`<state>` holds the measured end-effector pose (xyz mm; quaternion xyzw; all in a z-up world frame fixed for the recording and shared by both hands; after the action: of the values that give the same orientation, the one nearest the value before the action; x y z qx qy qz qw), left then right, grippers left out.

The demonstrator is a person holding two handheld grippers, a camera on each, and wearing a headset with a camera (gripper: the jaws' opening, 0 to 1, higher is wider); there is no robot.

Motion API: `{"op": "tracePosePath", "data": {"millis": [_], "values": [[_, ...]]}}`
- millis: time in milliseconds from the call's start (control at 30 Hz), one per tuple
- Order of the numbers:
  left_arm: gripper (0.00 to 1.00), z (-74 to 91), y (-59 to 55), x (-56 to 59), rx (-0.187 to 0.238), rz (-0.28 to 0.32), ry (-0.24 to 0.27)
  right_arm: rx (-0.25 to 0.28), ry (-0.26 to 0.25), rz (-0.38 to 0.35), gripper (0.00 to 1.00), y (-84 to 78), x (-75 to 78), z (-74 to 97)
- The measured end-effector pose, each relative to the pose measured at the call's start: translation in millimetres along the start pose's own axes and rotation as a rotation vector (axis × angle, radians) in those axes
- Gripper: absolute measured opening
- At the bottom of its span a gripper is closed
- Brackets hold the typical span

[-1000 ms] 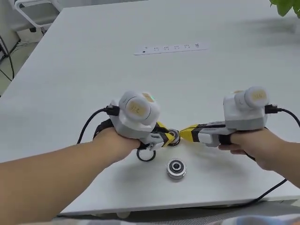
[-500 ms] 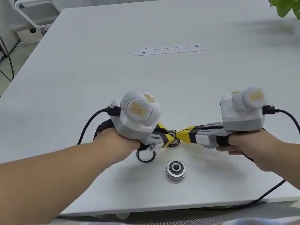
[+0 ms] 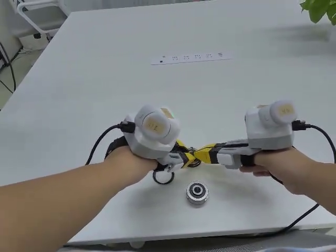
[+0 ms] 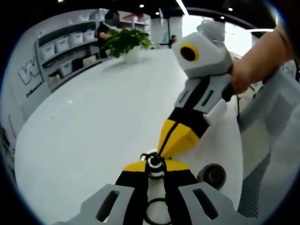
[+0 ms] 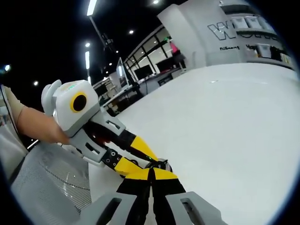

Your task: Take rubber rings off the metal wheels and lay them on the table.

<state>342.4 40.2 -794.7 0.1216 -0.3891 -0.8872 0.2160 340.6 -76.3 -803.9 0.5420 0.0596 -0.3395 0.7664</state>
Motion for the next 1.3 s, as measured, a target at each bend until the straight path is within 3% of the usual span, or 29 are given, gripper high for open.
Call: {"op": "tracePosePath", "data": {"millis": [200,300,500,667,867,1300], "values": [[0.12,0.0,0.1,0.3,0.004,0.002,0.0,0.03,0.021,-0.049,0.0,2.3,-1.5,2.4],[0.12,-0.1,0.3,0.4,0.004,-0.001,0.0,0.023,0.032,-0.031,0.0,3.2,-6.5,1.4],[0.12,0.4,0.4,0.0,0.011,0.002,0.001,0.04,0.051,-0.062,0.0,4.1,-7.6,3.4],[0.12,0.7,0.2,0.2,0.016,0.011,0.008,0.04,0.046,-0.069,0.0,4.0,-6.8,3.3],[0.13,0.6,0.5,0.5,0.013,0.007,0.008,0.018,0.001,-0.053,0.0,3.8,-2.6,0.7],[0.19,9.8,-0.8,2.1,0.016,0.025,-0.014,0.015,-0.004,-0.041,0.0,4.7,-2.9,0.3]]}}
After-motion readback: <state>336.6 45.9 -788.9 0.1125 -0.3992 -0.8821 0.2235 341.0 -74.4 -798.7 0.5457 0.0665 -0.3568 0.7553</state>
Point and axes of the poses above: the centre of the closed fingertips' face, and the gripper's own axes: z roughly backward along the fingers, x roughly to its right, y roughly out of its top, the point moved 8 cm from there along z, roughly backward along the fingers
